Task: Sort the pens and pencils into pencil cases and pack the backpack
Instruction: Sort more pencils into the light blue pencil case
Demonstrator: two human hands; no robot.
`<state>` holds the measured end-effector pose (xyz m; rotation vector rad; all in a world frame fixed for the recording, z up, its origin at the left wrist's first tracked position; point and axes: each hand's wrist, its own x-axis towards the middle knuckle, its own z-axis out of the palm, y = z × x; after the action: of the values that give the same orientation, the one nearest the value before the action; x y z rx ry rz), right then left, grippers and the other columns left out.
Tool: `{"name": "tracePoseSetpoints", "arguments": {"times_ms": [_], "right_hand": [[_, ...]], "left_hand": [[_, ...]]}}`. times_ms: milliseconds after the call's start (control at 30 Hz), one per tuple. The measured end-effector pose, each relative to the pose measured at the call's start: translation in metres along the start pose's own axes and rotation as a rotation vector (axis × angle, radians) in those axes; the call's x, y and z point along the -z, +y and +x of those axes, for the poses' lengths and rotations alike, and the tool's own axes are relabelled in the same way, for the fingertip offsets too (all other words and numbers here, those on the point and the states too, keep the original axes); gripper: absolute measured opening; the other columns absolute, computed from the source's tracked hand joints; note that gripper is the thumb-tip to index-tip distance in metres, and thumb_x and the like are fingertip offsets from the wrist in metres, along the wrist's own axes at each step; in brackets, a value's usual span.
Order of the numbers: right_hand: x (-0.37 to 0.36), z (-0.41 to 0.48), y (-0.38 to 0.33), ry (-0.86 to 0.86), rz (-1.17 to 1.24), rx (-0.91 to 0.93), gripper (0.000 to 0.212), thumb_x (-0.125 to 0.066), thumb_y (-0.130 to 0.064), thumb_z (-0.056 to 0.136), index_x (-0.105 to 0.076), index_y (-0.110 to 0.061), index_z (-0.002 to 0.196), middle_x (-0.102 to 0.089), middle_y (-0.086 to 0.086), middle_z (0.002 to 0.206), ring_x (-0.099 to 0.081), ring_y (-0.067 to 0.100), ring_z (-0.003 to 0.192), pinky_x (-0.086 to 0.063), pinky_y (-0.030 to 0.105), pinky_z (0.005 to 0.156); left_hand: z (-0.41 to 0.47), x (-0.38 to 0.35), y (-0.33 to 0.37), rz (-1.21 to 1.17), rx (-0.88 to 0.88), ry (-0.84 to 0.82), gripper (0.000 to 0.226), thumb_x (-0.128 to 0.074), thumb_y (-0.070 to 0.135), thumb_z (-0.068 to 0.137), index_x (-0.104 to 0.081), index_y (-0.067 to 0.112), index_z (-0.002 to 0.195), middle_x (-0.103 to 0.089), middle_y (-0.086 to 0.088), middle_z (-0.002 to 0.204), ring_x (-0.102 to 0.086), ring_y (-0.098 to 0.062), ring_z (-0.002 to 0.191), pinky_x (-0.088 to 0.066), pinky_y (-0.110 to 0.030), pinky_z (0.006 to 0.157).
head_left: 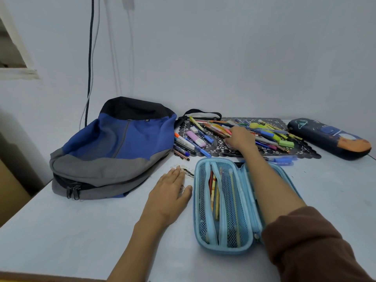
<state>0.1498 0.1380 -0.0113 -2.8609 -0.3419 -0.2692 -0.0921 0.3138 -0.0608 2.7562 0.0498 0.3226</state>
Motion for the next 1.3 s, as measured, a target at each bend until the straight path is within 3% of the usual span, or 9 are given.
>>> {"name": "tracePoseSetpoints", "arguments": {"times_ms": [133, 300, 367, 467, 600, 800, 1000, 1167, 1300], "right_hand": [[0.005, -0.003, -0.005, 0.008, -0.009, 0.010, 0.037, -0.068, -0.046, 0.085, -0.054, -0.012, 0.084, -0.064, 0.007, 0.093, -0.058, 0.026, 0.081, -0.037, 0.031, 0.062], [-0.005, -0.003, -0.010, -0.010, 0.000, 0.032, 0.049, -0.066, -0.049, 0.086, -0.060, -0.018, 0.124, -0.066, 0.010, 0.112, -0.061, 0.029, 0.103, -0.042, 0.033, 0.071], [-0.006, -0.005, -0.012, -0.003, 0.008, 0.031, 0.045, -0.066, -0.045, 0.087, -0.060, -0.021, 0.125, -0.066, 0.010, 0.112, -0.062, 0.030, 0.103, -0.041, 0.033, 0.071], [-0.004, -0.004, -0.015, -0.016, -0.035, 0.055, 0.026, -0.059, -0.031, 0.092, -0.062, -0.011, 0.109, -0.065, 0.012, 0.109, -0.061, 0.031, 0.100, -0.039, 0.032, 0.069], [0.000, -0.004, -0.016, -0.103, -0.053, 0.092, 0.025, -0.047, -0.032, 0.097, -0.056, -0.009, 0.102, -0.064, 0.013, 0.107, -0.059, 0.031, 0.098, -0.040, 0.033, 0.072], [0.001, -0.003, -0.011, -0.193, 0.044, 0.079, 0.032, -0.041, -0.025, 0.099, -0.054, -0.004, 0.119, -0.053, 0.006, 0.080, -0.052, 0.026, 0.081, -0.037, 0.032, 0.062], [0.003, 0.004, -0.005, -0.055, 0.291, -0.060, 0.049, -0.043, -0.032, 0.099, -0.036, -0.001, 0.135, -0.056, 0.021, 0.126, -0.056, 0.037, 0.110, -0.045, 0.041, 0.084], [0.003, 0.008, 0.006, 0.034, 0.267, -0.070, 0.026, -0.054, -0.025, 0.095, -0.057, -0.005, 0.110, -0.064, 0.017, 0.103, -0.061, 0.035, 0.096, -0.044, 0.036, 0.072], [0.003, 0.006, 0.004, -0.019, 0.163, -0.076, 0.028, -0.056, -0.030, 0.095, -0.049, -0.011, 0.076, -0.060, 0.011, 0.088, -0.060, 0.030, 0.086, -0.043, 0.034, 0.068]], "left_hand": [[0.000, 0.000, 0.000, 0.001, 0.001, 0.001, 0.059, -0.031, 0.044, 0.102, -0.020, 0.021, 0.155, -0.013, 0.005, 0.162, -0.006, -0.005, 0.148, -0.002, -0.022, 0.119], [-0.001, 0.001, 0.000, -0.003, 0.004, -0.003, 0.058, -0.032, 0.043, 0.102, -0.020, 0.021, 0.154, -0.013, 0.006, 0.162, -0.006, -0.005, 0.148, -0.003, -0.023, 0.120], [0.000, -0.001, 0.000, 0.002, 0.002, -0.004, 0.058, -0.031, 0.044, 0.102, -0.021, 0.021, 0.154, -0.013, 0.006, 0.162, -0.007, -0.005, 0.148, -0.004, -0.023, 0.121], [0.001, -0.001, -0.001, 0.003, 0.001, -0.002, 0.061, -0.028, 0.048, 0.100, -0.022, 0.021, 0.154, -0.015, 0.005, 0.162, -0.008, -0.006, 0.148, -0.005, -0.023, 0.121], [0.001, -0.001, -0.001, -0.003, 0.001, 0.004, 0.058, -0.032, 0.044, 0.102, -0.021, 0.021, 0.154, -0.014, 0.006, 0.162, -0.008, -0.006, 0.148, -0.005, -0.024, 0.121], [0.001, -0.003, -0.003, -0.004, 0.000, 0.010, 0.058, -0.032, 0.044, 0.101, -0.022, 0.022, 0.154, -0.015, 0.006, 0.162, -0.008, -0.005, 0.148, -0.006, -0.025, 0.121], [0.000, -0.002, -0.002, 0.002, 0.002, -0.004, 0.069, -0.021, 0.054, 0.093, -0.023, 0.021, 0.154, -0.016, 0.005, 0.162, -0.009, -0.006, 0.148, -0.004, -0.022, 0.119], [0.000, -0.001, -0.001, 0.000, 0.001, 0.008, 0.058, -0.033, 0.044, 0.102, -0.021, 0.022, 0.154, -0.014, 0.006, 0.162, -0.008, -0.006, 0.148, -0.002, -0.022, 0.118], [0.000, -0.001, -0.001, -0.001, 0.003, 0.000, 0.058, -0.032, 0.044, 0.102, -0.021, 0.022, 0.154, -0.014, 0.006, 0.162, -0.008, -0.006, 0.148, -0.002, -0.022, 0.119]]}}
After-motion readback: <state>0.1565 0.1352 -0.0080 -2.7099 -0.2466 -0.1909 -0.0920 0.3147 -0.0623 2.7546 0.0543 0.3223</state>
